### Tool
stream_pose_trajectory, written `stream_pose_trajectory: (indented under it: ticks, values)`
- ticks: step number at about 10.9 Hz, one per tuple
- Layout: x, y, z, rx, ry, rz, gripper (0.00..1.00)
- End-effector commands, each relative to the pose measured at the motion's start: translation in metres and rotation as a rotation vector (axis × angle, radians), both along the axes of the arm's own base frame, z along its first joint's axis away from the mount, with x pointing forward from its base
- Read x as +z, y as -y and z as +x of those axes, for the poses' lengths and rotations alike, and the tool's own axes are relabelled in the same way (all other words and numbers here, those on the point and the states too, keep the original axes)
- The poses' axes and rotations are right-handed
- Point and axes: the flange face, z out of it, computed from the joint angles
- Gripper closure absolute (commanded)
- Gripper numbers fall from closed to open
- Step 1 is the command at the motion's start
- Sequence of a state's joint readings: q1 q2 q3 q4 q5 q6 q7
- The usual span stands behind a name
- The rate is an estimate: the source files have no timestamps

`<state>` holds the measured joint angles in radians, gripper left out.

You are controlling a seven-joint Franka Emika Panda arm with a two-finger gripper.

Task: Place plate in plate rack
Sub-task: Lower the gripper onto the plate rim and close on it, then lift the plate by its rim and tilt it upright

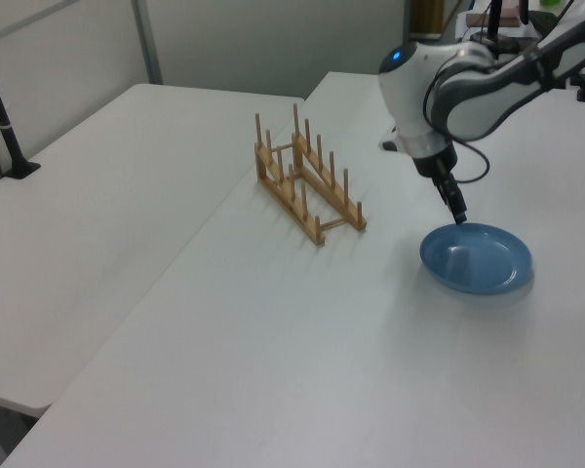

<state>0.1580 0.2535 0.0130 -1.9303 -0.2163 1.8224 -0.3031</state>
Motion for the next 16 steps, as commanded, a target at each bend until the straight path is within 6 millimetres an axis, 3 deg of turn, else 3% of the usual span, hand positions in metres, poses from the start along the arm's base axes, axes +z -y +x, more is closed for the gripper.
stream_pose_trajectory:
  ticks: [1, 3, 7, 12, 16]
  values:
    - [-0.012, -0.006, 0.000, 0.009, 0.004, -0.026, 0.49]
    - [-0.019, -0.007, 0.002, 0.001, 0.009, -0.034, 0.55]
    - [-0.024, -0.008, 0.005, -0.002, 0.017, -0.040, 0.77]
    - [-0.033, -0.007, 0.006, 0.005, 0.005, -0.050, 0.81]
    - [-0.014, -0.004, 0.020, -0.001, 0.047, -0.042, 0.97]
